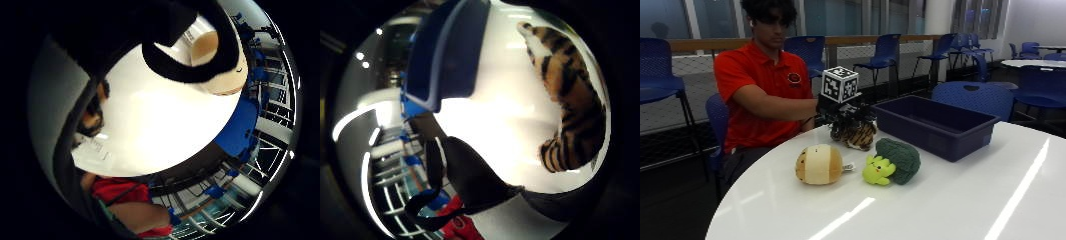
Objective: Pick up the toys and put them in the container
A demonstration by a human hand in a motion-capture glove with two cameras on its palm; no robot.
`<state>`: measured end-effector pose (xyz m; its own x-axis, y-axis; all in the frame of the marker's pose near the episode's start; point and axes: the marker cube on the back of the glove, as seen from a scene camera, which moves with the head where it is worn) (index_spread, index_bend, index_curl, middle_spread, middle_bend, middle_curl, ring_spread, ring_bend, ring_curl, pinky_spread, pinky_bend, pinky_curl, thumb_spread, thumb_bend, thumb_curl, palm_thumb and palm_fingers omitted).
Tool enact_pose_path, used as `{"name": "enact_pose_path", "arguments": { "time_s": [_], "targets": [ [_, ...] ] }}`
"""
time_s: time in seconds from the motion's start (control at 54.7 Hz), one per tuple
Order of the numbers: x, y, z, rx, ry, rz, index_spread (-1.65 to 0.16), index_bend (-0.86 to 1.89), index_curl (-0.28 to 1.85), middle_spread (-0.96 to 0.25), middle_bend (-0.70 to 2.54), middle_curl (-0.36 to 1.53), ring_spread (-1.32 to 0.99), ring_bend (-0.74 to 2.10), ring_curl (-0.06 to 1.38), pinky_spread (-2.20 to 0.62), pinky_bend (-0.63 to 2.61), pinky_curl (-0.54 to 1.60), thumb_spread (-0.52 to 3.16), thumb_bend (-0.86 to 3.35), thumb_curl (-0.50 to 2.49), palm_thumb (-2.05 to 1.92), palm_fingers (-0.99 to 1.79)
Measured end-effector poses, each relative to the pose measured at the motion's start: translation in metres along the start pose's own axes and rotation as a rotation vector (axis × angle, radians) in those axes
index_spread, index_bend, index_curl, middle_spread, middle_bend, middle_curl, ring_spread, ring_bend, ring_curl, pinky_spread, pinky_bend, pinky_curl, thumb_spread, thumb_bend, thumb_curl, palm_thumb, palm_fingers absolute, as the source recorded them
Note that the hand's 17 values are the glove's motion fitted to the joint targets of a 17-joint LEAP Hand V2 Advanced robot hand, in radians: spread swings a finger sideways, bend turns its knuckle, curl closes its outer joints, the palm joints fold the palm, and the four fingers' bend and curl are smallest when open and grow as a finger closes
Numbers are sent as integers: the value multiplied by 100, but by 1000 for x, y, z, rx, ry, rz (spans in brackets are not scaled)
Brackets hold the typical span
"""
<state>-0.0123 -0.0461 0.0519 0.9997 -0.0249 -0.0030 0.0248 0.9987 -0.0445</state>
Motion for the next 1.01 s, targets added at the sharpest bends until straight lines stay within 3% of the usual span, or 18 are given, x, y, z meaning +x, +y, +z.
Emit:
{"name": "enact_pose_path", "arguments": {
  "time_s": [0.274,0.457,0.603,0.804,1.005],
  "targets": [
    [7,-21,35,-53,2,-8,-32,8,21,-3,10,16,3,15,12,12,117,45,95,-8,14,-10,-26],
    [0,-26,43,-28,74,-32,-34,4,14,-3,10,16,0,51,22,1,127,46,109,2,21,8,-10],
    [2,-32,42,44,56,-19,-39,16,14,-10,19,17,-13,84,31,-22,128,42,124,9,28,23,28],
    [-1,-47,38,202,155,-69,-42,19,19,-27,36,26,-31,91,34,-38,119,39,130,22,41,50,72],
    [5,-62,21,125,96,-88,-44,26,25,-38,48,34,-42,93,38,-42,106,37,102,20,55,62,97]
  ]
}}
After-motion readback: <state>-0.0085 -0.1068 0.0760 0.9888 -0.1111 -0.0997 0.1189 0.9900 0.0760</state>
